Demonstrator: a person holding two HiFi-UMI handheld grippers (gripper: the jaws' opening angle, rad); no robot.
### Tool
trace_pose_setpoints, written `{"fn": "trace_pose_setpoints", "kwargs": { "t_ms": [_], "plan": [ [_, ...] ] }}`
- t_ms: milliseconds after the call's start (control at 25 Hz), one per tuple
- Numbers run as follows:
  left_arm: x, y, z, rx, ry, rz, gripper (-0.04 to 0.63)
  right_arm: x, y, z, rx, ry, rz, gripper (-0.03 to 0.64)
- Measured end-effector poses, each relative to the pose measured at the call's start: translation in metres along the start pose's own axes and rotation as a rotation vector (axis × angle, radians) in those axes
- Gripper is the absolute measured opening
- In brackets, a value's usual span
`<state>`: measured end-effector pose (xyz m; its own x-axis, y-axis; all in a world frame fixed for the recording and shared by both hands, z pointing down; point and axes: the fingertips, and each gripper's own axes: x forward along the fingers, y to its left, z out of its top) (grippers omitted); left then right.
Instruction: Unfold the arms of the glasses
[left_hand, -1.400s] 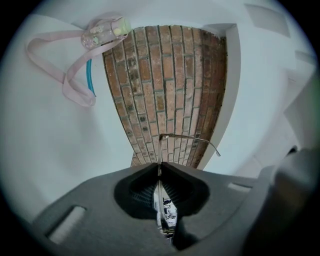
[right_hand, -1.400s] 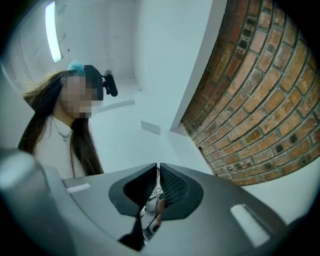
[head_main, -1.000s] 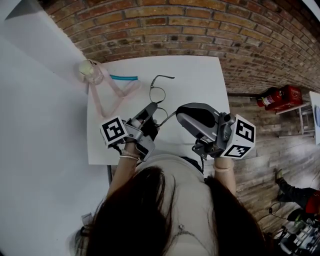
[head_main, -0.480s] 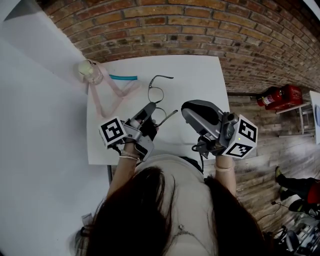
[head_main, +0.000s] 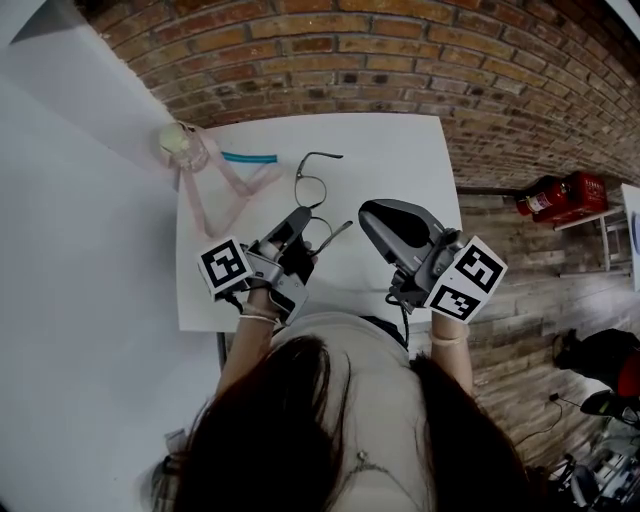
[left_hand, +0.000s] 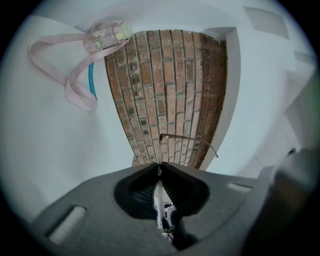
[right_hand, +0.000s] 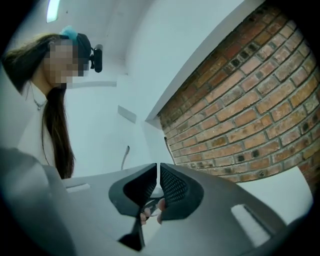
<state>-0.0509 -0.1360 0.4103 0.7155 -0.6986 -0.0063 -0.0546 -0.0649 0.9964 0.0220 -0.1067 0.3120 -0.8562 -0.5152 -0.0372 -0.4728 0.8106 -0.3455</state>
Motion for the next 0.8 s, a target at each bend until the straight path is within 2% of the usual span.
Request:
{"fn": "trace_pose_setpoints", "kwargs": {
  "t_ms": [320,600,800],
  "plan": [
    [-0.003,0.0,0.002,-0.004,-0.007,-0.003,0.023,0.003,-0.009,-0.012,-0.022,0.044,-0.05,0.023],
    [-0.002,-0.002,0.002,-0.006,-0.001,-0.01,0.023,0.001,-0.035,-0.032,-0.078,0.125,-0.192,0.006],
    [-0.002,-0.004,0.0,-0.009,0.003,-0.014,0.023,0.002,-0.039,-0.045,-0.123,0.175,-0.228,0.006]
  ]
}}
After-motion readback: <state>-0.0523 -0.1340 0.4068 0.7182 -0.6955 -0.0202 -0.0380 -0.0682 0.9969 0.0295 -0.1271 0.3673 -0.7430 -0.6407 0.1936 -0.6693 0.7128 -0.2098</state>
